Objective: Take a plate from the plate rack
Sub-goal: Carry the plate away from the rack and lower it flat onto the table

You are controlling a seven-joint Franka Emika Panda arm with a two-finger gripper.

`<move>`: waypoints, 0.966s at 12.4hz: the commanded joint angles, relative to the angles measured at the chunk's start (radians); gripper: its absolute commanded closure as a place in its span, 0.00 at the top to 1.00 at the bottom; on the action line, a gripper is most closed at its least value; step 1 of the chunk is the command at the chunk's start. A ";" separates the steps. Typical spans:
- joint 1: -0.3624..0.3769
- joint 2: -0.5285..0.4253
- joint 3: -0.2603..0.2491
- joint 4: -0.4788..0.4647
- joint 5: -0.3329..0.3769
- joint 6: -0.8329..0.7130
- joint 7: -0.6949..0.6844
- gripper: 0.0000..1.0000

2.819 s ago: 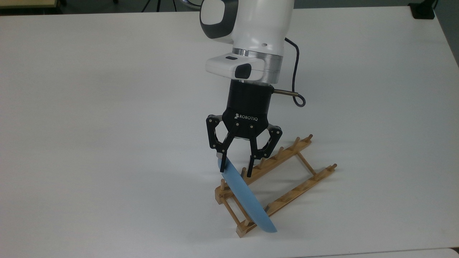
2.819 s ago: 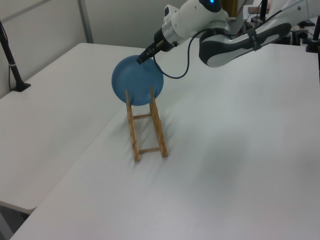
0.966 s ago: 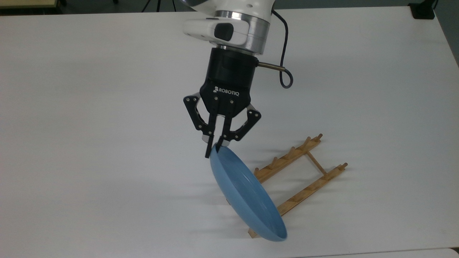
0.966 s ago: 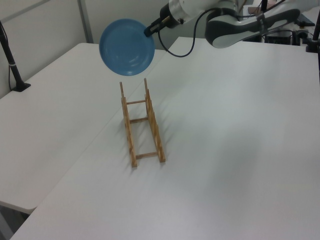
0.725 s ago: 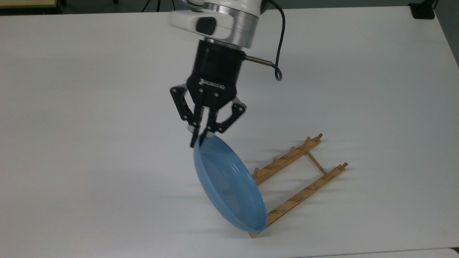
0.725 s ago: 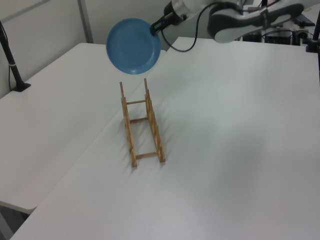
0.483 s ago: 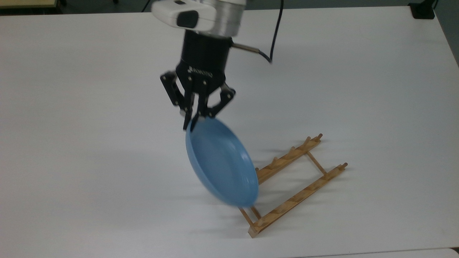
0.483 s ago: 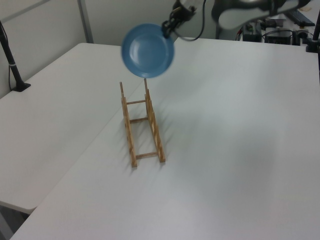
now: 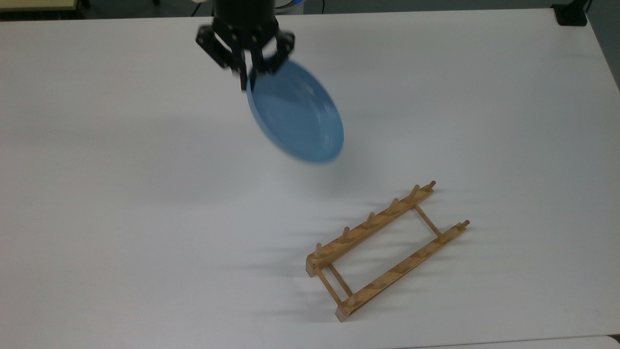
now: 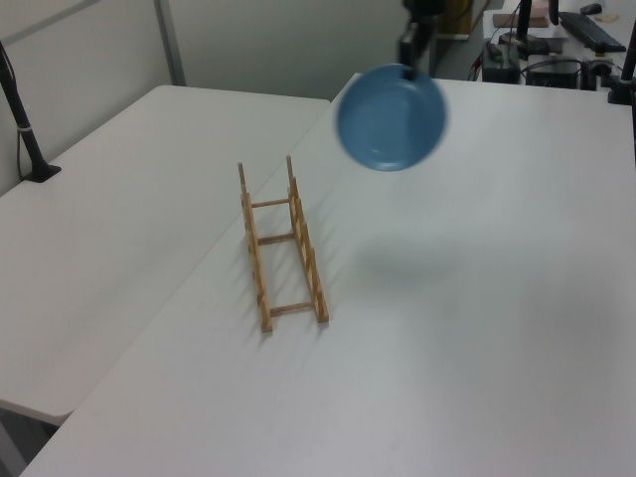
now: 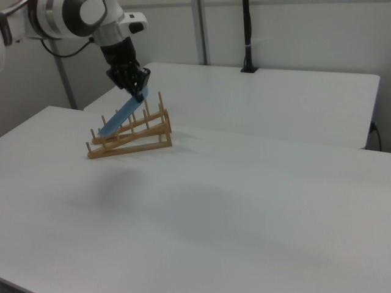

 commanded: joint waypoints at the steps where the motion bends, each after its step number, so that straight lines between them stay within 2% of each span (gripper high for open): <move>1: -0.070 -0.054 0.005 -0.058 0.061 -0.198 -0.261 0.02; 3: -0.131 -0.050 0.005 -0.122 0.075 -0.237 -0.382 0.02; 6: -0.161 -0.050 0.005 -0.245 0.110 -0.122 -0.464 0.02; 9: -0.219 -0.042 0.001 -0.334 0.227 -0.041 -0.616 0.02; 12: -0.225 -0.012 0.001 -0.388 0.233 0.031 -0.642 0.02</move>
